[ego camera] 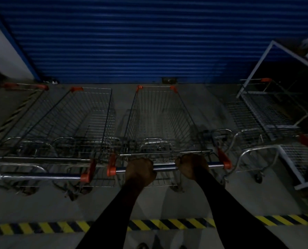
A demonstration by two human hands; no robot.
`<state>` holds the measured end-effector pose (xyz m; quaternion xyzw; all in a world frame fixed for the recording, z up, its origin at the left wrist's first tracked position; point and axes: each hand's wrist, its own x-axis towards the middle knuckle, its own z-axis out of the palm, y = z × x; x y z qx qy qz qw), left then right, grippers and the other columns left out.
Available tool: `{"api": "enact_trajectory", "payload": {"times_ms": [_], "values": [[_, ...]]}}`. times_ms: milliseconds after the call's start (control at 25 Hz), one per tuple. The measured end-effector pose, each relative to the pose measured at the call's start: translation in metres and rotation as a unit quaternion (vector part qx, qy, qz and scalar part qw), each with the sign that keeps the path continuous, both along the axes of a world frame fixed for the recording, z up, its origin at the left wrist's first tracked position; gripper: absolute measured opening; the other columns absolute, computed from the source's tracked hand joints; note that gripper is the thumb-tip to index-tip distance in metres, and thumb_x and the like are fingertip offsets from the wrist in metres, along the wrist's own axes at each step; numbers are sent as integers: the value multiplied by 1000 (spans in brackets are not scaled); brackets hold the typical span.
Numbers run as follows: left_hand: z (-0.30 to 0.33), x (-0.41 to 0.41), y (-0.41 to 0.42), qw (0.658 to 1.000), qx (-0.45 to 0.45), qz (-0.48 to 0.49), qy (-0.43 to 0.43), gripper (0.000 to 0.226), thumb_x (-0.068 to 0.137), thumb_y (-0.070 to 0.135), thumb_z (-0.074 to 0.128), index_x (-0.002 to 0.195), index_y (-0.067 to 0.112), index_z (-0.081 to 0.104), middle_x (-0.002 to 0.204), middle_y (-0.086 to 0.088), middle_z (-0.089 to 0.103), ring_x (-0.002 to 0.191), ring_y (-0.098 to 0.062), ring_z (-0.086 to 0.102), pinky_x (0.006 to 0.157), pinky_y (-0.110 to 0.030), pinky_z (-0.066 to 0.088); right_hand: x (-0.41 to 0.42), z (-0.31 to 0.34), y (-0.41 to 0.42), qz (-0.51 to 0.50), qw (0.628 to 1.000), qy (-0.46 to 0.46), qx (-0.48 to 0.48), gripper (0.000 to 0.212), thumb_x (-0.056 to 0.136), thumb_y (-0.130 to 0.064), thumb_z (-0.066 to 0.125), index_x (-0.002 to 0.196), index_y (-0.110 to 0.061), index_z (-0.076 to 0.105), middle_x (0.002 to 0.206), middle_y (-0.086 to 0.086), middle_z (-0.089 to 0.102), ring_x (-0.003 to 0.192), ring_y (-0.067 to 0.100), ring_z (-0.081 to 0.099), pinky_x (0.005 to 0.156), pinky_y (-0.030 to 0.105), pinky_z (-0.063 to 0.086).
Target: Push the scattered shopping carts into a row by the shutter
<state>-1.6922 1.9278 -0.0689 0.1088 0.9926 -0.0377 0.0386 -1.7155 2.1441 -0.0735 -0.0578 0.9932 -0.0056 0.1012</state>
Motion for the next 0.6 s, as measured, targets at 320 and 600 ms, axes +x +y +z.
{"api": "enact_trajectory", "payload": {"times_ms": [320, 600], "values": [[15, -19, -17, 943, 279, 11, -180, 33, 74, 54, 66, 98, 32, 72, 101, 9, 73, 101, -15, 67, 89, -32, 51, 3, 1, -5, -41, 993, 45, -105, 45, 91, -41, 31, 94, -15, 68, 98, 11, 72, 90, 35, 69, 76, 42, 57], [98, -4, 27, 621, 779, 77, -29, 53, 89, 38, 57, 134, 11, 56, 132, 3, 62, 121, -4, 58, 91, -11, 44, 25, 63, -15, -117, 823, 187, -523, 39, 96, -42, 52, 127, -20, 63, 130, -6, 61, 122, 9, 55, 106, 28, 42]]}}
